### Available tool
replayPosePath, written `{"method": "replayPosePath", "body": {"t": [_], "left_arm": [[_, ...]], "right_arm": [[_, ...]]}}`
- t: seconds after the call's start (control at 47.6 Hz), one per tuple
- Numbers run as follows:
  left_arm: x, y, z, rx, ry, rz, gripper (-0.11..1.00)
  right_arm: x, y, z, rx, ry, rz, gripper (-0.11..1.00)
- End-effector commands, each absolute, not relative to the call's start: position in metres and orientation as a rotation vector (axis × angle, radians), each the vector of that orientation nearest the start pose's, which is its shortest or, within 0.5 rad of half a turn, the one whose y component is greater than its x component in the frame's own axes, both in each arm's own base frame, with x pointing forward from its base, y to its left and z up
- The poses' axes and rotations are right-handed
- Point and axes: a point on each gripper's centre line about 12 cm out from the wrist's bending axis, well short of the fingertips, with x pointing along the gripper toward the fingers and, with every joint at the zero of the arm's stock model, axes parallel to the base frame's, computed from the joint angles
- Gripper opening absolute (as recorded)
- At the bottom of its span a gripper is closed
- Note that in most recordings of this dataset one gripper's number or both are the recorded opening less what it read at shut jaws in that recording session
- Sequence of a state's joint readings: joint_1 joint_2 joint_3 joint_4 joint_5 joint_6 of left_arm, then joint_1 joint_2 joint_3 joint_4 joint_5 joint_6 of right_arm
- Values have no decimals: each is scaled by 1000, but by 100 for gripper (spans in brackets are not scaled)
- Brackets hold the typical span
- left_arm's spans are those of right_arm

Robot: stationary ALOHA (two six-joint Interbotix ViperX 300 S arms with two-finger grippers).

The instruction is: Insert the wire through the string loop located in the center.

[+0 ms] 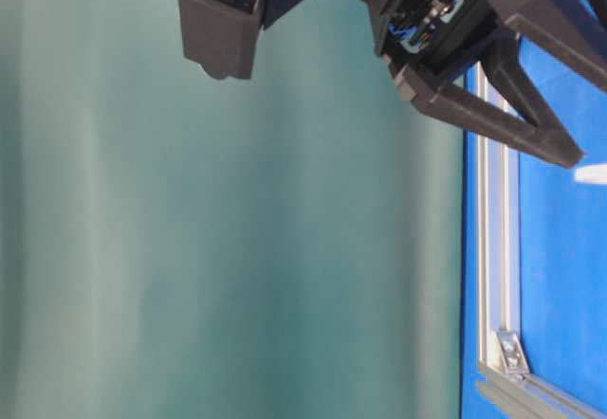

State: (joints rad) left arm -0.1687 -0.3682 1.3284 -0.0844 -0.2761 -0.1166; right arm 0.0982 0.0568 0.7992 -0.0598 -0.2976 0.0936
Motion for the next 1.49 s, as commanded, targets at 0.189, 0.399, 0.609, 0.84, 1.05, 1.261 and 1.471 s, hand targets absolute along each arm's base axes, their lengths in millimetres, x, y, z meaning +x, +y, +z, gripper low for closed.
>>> {"method": "replayPosePath", "body": {"t": [0.189,0.399,0.609,0.84,1.05,1.261,1.471], "left_arm": [[215,-35,112,-123,682,-81,27],[215,-35,112,-121,682,-81,85],[216,-36,117,-123,662,-84,82],[225,-37,139,-131,581,-95,83],[232,-39,158,-132,533,-104,83],[238,-38,172,-133,512,-103,83],[238,-35,170,-136,530,-88,83]], "right_arm": [[373,41,147,12,522,110,91],[372,42,147,11,524,112,91],[371,41,152,11,521,111,91],[366,40,175,10,501,108,91],[360,40,195,11,470,107,91],[354,39,208,10,459,106,91],[353,39,208,10,459,106,91]]}}
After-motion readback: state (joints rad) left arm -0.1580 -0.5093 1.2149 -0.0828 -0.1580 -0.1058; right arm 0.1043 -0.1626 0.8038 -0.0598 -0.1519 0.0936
